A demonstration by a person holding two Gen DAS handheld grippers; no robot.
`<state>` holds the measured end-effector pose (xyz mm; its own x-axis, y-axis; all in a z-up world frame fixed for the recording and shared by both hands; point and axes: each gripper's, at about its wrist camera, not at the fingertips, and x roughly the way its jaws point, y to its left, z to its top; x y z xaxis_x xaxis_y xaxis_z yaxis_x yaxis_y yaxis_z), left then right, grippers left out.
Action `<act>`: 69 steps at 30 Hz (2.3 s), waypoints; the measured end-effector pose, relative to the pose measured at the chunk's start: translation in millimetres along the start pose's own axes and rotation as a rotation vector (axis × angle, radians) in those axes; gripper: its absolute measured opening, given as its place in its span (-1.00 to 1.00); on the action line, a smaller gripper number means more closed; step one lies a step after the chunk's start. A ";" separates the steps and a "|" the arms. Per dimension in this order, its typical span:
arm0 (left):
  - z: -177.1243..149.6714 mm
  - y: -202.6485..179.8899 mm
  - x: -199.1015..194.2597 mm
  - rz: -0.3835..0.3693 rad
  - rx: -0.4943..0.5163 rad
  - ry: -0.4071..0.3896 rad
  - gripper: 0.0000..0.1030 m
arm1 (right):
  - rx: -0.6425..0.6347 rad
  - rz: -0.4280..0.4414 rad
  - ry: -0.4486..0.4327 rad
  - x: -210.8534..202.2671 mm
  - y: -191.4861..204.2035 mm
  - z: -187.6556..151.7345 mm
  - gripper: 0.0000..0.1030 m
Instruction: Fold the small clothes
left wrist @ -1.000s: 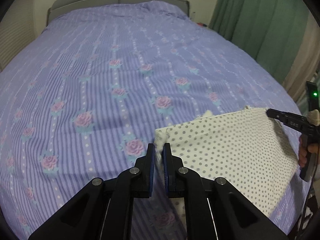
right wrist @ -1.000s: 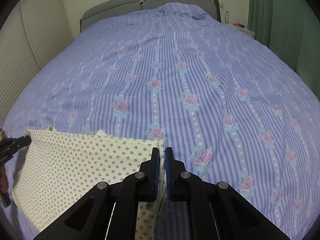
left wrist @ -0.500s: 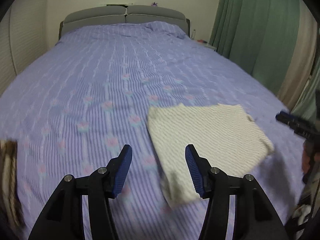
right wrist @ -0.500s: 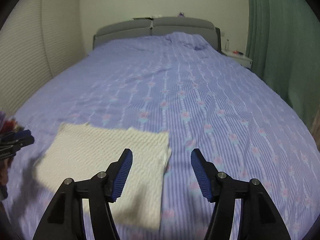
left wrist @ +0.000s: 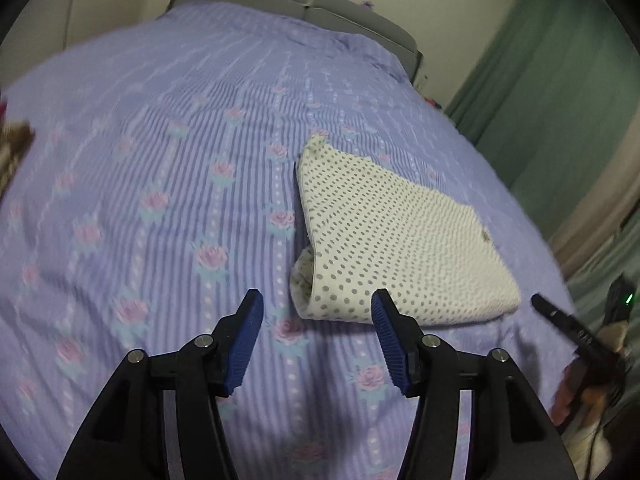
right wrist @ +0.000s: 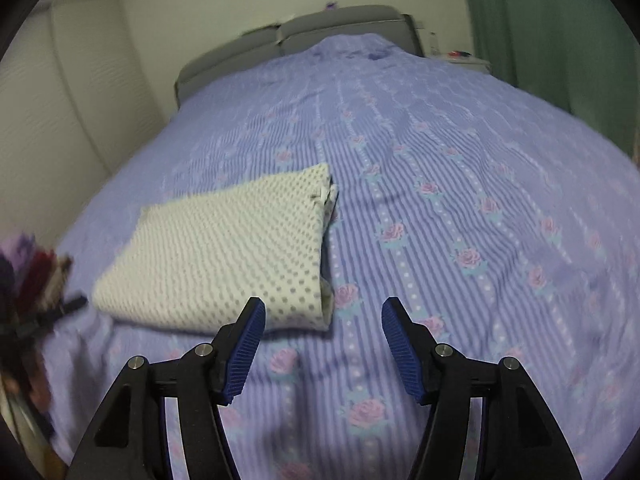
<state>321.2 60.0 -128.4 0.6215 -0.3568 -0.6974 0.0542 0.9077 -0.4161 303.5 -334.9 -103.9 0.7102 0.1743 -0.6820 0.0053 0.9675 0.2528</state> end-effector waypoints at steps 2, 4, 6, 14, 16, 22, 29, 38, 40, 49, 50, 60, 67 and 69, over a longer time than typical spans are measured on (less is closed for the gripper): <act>-0.6 5.4 3.5 -0.022 -0.066 0.006 0.16 | 0.052 -0.013 -0.023 0.6 -2.0 -1.8 0.19; -2.2 9.3 8.6 -0.054 -0.114 0.022 0.17 | 0.101 0.002 -0.030 6.9 -2.2 -0.8 0.19; -3.9 9.0 13.4 -0.060 -0.142 0.028 0.18 | 0.098 -0.014 -0.016 16.9 0.9 -2.2 0.19; -13.9 7.9 26.7 -0.112 -0.215 0.057 0.19 | 0.032 -0.117 0.035 34.3 -1.6 -20.7 0.19; -14.0 9.3 31.9 -0.126 -0.239 0.059 0.20 | 0.039 -0.115 0.040 34.4 -5.2 -22.0 0.19; -11.7 11.5 42.8 -0.177 -0.312 0.040 0.23 | 0.039 -0.138 0.050 38.5 -8.3 -23.8 0.19; -6.6 16.2 57.9 -0.257 -0.356 0.026 0.24 | 0.037 -0.156 0.003 13.0 9.8 -17.2 0.19; -7.4 9.8 65.2 -0.280 -0.348 0.016 -0.06 | -0.039 -0.001 0.002 28.8 89.9 0.6 -0.19; -6.9 6.6 65.2 -0.263 -0.334 0.015 -0.16 | -0.051 0.033 0.035 40.8 104.3 -0.8 -0.41; 4.3 -21.9 46.4 -0.138 -0.117 -0.030 -0.56 | -0.070 0.089 0.101 65.4 127.6 -16.1 -0.71; 6.3 -28.1 43.4 -0.122 -0.083 -0.040 -0.57 | -0.070 0.086 0.105 67.4 127.5 -16.7 -0.71; 32.8 -79.2 36.2 -0.080 0.130 -0.066 -0.63 | -0.002 0.143 0.170 101.0 114.5 -19.1 -0.78; 35.4 -120.6 27.7 -0.054 0.278 -0.098 -0.64 | -0.014 0.196 0.120 79.5 93.4 9.4 -0.78; 34.7 -136.9 31.4 -0.043 0.325 -0.096 -0.65 | -0.005 0.194 0.093 68.1 81.0 15.3 -0.78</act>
<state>360.4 -67.8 -73.1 0.6829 -0.3878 -0.6191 0.3183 0.9207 -0.2257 363.0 -247.5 -119.3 0.6297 0.3731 -0.6814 -0.1290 0.9152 0.3818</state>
